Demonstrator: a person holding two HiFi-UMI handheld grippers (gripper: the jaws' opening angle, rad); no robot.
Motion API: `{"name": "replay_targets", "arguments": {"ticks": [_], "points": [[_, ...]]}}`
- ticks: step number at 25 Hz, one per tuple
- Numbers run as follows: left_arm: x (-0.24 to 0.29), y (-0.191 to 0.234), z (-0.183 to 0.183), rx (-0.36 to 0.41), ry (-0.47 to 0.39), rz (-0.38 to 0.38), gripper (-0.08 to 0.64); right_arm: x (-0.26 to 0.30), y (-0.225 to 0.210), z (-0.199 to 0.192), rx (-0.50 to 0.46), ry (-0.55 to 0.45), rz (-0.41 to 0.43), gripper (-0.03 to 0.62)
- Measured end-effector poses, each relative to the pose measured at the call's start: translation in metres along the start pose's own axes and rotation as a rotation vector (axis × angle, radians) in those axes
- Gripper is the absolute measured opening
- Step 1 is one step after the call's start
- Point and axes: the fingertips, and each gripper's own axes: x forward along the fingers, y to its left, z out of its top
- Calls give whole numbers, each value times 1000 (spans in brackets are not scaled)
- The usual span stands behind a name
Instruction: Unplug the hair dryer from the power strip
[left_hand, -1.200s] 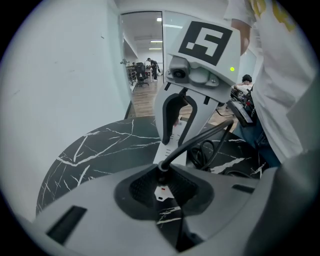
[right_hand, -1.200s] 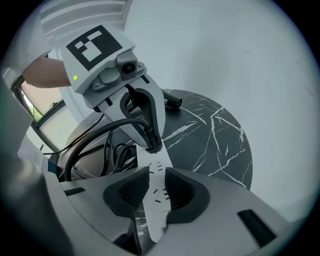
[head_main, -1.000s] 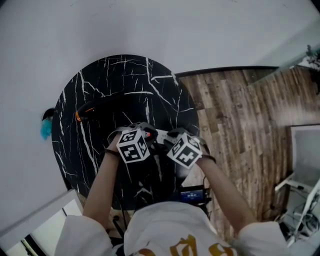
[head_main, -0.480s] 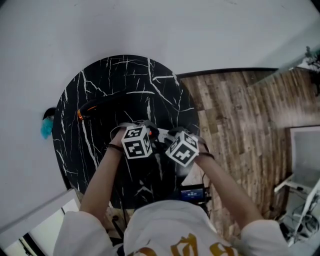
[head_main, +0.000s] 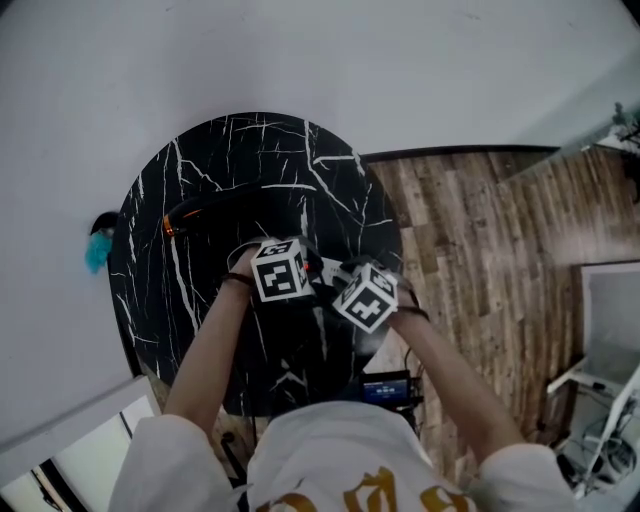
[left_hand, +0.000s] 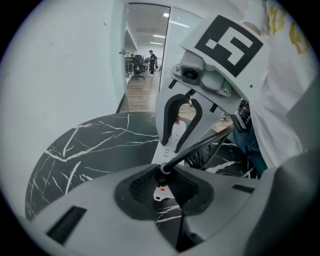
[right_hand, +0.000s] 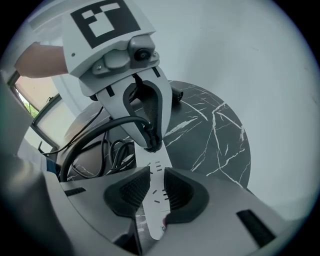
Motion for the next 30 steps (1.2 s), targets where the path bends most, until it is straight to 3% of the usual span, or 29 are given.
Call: {"name": "replay_targets", "arguments": {"ticks": [5,9,11,16,20,23,24,26,27,30], "points": [[1,-5,-2,32,5,92,54,0,-3,5,40,16,1,59],[-1,-4,-3,-43,1,-24,57,-1,-3,4,6,-6,-27,57],[-2,-5,-1,-40,1,-37,57,0,-5,3,5,-6,-22,57],[-1,-9,-3,58,74,89,51,0,-3,4,23,-22,-24,57],[-1,-8,-3,-23,62,-4,52,-2,-7,3,7,-25,-57,57],[-4,-8,1,-28,50,-30,55,-2,3,-2,-47,7,23,57],[-4,-7,2,-13,56,-23,54,-5,7,-5,-87,36,65,70],[-3,-7,1,19,82,-11,54,-9,14,-12,-189,90,117,207],[-1,-8,-1,22,94,-14,54,-8,15,-14,-240,106,118,246],[-2,-9,-3,17,94,-23,54,6,7,-24,-311,150,55,270]]}}
